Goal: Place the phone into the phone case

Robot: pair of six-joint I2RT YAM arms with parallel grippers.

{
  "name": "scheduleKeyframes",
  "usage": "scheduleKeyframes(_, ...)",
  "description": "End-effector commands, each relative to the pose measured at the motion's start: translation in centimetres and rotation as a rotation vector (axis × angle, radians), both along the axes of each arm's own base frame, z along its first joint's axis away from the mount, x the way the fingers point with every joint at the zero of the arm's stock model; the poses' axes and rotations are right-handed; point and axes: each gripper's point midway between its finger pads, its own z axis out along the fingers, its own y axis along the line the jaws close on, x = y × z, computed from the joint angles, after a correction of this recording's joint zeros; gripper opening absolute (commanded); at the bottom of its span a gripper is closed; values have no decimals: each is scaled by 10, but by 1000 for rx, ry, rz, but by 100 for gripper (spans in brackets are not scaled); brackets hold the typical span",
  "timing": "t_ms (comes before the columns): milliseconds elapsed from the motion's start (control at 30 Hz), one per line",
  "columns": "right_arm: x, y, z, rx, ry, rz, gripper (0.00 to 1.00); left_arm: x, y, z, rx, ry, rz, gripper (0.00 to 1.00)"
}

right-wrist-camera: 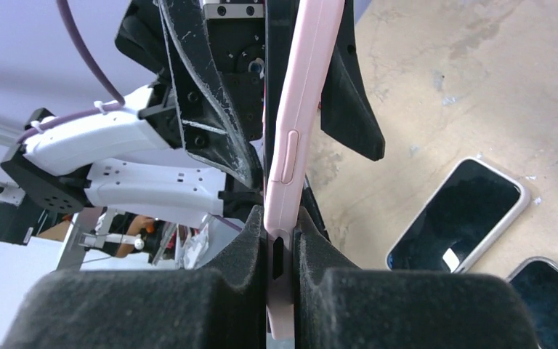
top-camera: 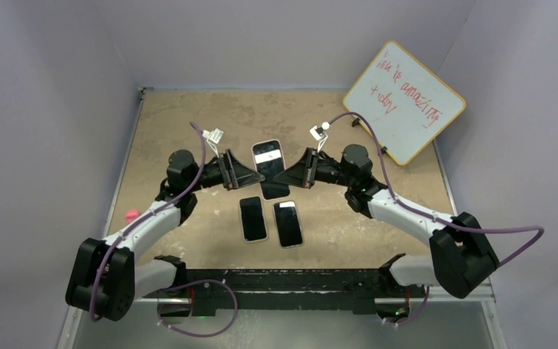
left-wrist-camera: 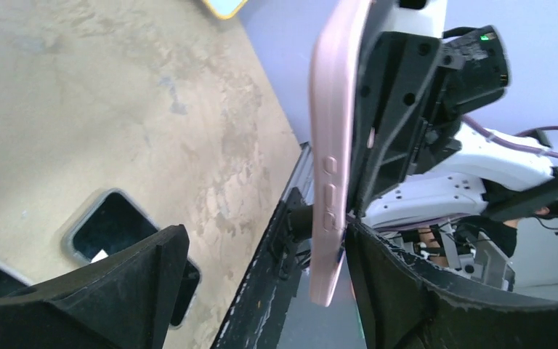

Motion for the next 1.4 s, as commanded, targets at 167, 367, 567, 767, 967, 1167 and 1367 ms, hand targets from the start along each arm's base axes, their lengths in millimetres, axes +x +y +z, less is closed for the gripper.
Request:
scheduleKeyframes(167,-12,4,57,160,-140,12,0,-24,1,59,-183,-166,-58,73)
scheduleKeyframes(367,-20,11,62,188,-152,55,0,-24,0,60,-209,-161,-64,65)
scheduleKeyframes(567,-22,18,46,154,-131,75,0,-28,0,67,-275,-150,-75,40)
scheduleKeyframes(767,-21,20,34,128,-113,82,3,-31,1,68,-252,-191,-75,2)
scheduleKeyframes(967,-30,19,40,129,-106,134,44,-44,1,70,-194,-280,-133,0)
scheduleKeyframes(1167,-24,18,56,80,-171,120,74,-63,2,74,-144,-368,-232,0)
scheduleKeyframes(1367,-22,17,73,77,-203,136,80,-75,4,72,-72,-426,-298,0)
